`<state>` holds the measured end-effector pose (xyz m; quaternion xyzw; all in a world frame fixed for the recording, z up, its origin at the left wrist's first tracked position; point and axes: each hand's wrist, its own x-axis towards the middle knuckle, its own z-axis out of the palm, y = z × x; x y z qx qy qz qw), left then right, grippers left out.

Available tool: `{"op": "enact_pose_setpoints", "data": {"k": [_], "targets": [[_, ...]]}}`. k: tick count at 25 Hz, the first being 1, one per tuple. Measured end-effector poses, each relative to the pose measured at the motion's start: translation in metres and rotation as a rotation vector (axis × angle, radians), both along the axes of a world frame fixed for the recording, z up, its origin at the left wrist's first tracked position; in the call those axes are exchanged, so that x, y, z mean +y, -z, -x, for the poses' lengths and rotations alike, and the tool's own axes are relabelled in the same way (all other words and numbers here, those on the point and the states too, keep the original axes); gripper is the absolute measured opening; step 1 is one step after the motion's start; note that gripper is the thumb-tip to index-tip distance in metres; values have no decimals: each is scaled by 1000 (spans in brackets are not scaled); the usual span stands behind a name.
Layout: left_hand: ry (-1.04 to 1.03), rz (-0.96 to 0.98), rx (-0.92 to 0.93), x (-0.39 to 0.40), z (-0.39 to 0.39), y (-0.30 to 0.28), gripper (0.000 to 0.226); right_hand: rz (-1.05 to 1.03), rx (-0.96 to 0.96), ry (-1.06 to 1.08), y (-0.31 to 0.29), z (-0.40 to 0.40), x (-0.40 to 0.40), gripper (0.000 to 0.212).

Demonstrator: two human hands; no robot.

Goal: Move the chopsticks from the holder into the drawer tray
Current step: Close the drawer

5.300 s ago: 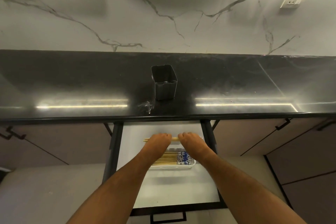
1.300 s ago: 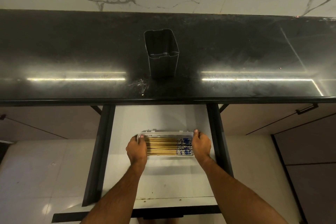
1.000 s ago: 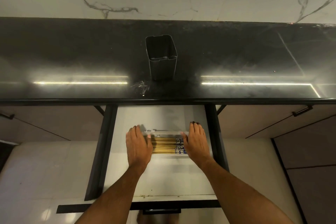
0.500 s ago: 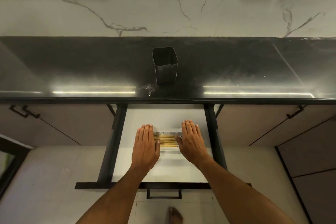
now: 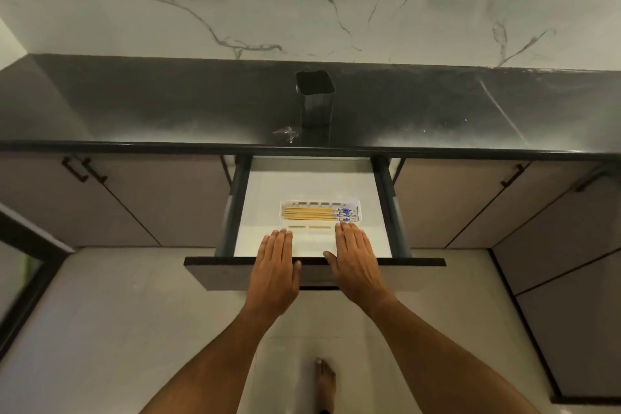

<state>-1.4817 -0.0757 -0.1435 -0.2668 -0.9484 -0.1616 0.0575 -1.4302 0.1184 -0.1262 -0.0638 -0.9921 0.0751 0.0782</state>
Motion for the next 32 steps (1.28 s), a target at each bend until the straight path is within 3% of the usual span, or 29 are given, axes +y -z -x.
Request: {"op": "enact_pose_setpoints", "data": {"k": [5,9,16,18,19,25,32], "targets": [[57,32,-66,-18,-52,25,55,20,12,-102,24,-56,-21,52],[149,116,-124,-22,-68,55,54,12,-93,-217,61,-80,-27,40],[188,182,-154,-5,-34,46,69,-14,-113,-184,48,-39,-26,40],[204,251,-330,13,-15,128,69,74,-285,-141,126,-17,-14,38],[197,241,-398,10,-17,125,68,114,-338,-125,121,-17,-16,35],[195,261,-360,16,-1,123,75,200,-359,-62,121,-5,-11,28],[130,268,-347,45,52,115,68,199,-308,-40,118,53,10,29]]}}
